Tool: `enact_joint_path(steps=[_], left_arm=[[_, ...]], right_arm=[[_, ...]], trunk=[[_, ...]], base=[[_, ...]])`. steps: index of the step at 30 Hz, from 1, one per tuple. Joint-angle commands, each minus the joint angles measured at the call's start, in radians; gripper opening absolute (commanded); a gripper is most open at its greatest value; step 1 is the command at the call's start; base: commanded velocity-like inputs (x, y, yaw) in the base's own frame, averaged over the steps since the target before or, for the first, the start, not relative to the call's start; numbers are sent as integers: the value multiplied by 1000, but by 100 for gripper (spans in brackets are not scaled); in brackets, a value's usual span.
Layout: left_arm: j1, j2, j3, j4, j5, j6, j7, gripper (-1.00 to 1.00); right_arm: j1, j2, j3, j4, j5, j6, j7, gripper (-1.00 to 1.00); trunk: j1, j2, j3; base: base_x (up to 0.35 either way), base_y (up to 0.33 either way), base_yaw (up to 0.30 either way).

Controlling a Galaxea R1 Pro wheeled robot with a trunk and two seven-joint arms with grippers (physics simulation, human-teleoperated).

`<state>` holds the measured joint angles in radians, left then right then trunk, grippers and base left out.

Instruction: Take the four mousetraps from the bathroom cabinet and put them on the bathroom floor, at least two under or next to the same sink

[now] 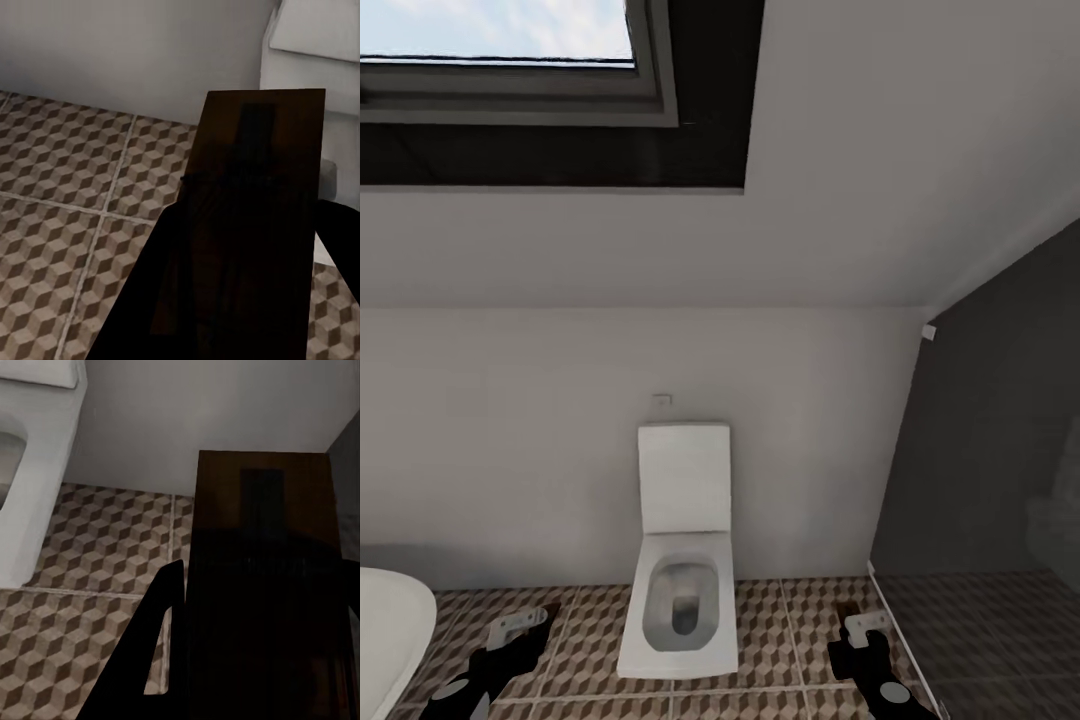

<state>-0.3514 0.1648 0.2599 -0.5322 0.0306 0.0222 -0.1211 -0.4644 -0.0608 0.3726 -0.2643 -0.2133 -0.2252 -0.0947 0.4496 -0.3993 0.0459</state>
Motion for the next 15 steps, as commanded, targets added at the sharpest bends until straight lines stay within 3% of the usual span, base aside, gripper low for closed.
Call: enact_joint_path(steps=[1, 15], left_arm=[[-1, -1, 5, 0, 3, 2, -8, -100], [0, -2, 6, 0, 3, 0, -6, -100]], right_arm=[[0, -1, 8, 0, -11, -3, -2, -100], [0, -1, 9, 0, -11, -3, -2, -100]], trunk=[[0, -1, 0], [0, -1, 0]], base=[[0, 0, -18], [79, 42, -3]])
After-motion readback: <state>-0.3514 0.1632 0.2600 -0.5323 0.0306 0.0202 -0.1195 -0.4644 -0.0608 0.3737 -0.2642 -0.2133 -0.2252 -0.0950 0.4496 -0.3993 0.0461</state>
